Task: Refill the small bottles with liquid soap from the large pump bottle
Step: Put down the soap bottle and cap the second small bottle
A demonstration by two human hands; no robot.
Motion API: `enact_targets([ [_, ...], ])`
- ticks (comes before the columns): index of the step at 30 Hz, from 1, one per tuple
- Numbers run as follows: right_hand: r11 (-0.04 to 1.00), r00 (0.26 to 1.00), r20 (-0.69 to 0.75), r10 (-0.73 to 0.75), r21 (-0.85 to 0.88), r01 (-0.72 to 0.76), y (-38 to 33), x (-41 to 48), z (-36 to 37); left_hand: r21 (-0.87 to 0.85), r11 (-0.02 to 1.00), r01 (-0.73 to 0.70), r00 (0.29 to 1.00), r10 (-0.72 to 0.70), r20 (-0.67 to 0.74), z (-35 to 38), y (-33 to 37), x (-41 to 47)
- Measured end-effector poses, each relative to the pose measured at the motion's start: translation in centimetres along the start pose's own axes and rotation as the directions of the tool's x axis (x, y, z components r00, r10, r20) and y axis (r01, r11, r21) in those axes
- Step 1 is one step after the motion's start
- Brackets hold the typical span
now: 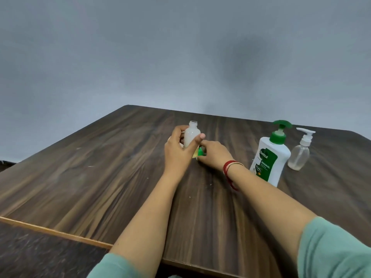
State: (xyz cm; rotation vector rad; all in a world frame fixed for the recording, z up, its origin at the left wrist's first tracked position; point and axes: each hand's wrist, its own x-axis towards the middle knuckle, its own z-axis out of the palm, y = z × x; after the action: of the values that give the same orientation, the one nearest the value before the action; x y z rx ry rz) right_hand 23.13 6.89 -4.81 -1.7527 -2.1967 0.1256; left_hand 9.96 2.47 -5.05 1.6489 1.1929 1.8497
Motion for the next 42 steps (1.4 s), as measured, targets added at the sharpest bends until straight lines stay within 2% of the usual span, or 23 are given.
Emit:
enact_targets([
  [6,0.998,0.994,-0.104,0.015,-0.057,-0.021,-0.8,0.4,1.2,-0.009,1.0,0.007,1.0,-0.007,0.001,-0.1,0.0,-0.1],
  [11,0.998,0.983,-0.178,0.038,-0.033,-0.045,0.0,-0.9,1.7,-0.014,0.999,0.029,0.999,-0.029,0.014,0.0,0.1,0.0],
  [21,0.998,0.986,-0.159,0.042,-0.038,-0.048,-1.7,1.0,2.0,-0.005,1.0,0.02,1.0,-0.02,-0.002,0.1,0.0,0.1],
  [23,0.997,0.982,-0.178,0.069,0.039,-0.063,-1.5,0.8,1.8,0.003,1.0,0.02,1.0,-0.02,0.006,0.2,0.0,0.1],
  [25,0.975,0.959,-0.249,0.136,0.203,-0.086,-1.0,0.5,0.6,0.018,1.0,0.013,1.0,-0.013,0.009,0.2,0.0,0.1],
  [28,0.853,0.91,-0.349,0.224,0.521,-0.01,-0.5,-0.2,-3.4,0.008,1.0,0.019,1.0,-0.019,0.007,0.4,-0.1,0.1],
  [30,0.734,0.916,-0.349,0.195,0.671,0.1,-0.9,-1.0,-7.0,-0.002,1.0,0.029,0.999,-0.029,0.019,0.6,-0.1,0.0],
  [32,0.676,0.949,-0.304,0.086,0.717,0.169,-1.6,-2.0,-10.3,-0.004,1.0,0.028,0.999,-0.028,0.039,0.7,-0.1,-0.2],
  [33,0.686,0.961,-0.276,0.022,0.704,0.187,-2.1,-2.6,-11.7,-0.002,1.0,0.025,0.998,-0.025,0.052,0.8,-0.1,-0.3],
  [35,0.77,0.967,-0.248,-0.064,0.604,0.206,-3.0,-3.4,-13.8,0.004,1.0,0.018,0.996,-0.018,0.083,0.8,0.2,-0.5],
  [38,0.924,0.971,-0.203,-0.128,0.332,0.192,-4.1,-3.8,-15.4,0.007,1.0,0.01,0.994,-0.011,0.11,0.8,0.5,-0.7],
  [42,0.967,0.98,-0.127,-0.151,0.187,0.173,-4.9,-3.9,-15.3,0.004,1.0,-0.002,0.993,0.002,0.114,0.9,0.8,-0.8],
])
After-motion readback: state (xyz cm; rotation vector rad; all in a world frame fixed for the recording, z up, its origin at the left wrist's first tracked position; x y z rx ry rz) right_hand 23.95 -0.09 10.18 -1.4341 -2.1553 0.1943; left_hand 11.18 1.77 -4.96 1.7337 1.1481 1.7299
